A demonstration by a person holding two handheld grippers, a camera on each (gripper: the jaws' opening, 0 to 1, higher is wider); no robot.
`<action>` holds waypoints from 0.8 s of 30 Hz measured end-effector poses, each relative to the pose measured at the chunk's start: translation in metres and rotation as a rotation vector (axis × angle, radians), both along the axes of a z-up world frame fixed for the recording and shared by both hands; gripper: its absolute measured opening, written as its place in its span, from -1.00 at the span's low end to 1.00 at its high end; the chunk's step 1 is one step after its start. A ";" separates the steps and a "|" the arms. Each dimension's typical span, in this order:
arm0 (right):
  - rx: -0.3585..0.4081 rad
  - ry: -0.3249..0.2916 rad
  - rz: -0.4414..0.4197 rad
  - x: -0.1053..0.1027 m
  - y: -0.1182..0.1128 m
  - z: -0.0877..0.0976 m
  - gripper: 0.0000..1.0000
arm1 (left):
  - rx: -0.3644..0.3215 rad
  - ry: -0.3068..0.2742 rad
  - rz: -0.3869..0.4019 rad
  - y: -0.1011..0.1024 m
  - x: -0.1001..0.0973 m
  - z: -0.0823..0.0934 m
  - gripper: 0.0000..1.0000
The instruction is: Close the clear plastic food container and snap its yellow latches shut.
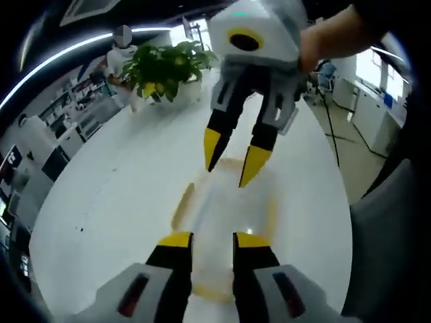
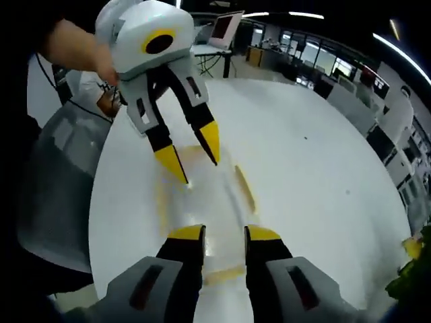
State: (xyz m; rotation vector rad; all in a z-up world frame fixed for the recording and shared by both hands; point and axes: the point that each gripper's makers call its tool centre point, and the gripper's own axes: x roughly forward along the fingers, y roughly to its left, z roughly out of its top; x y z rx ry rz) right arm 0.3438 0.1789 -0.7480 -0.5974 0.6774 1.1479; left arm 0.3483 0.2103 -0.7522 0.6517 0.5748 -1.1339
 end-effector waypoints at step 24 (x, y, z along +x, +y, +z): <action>-0.063 0.015 0.126 0.014 0.024 -0.011 -0.40 | 0.028 0.029 -0.086 -0.016 -0.025 -0.005 -0.52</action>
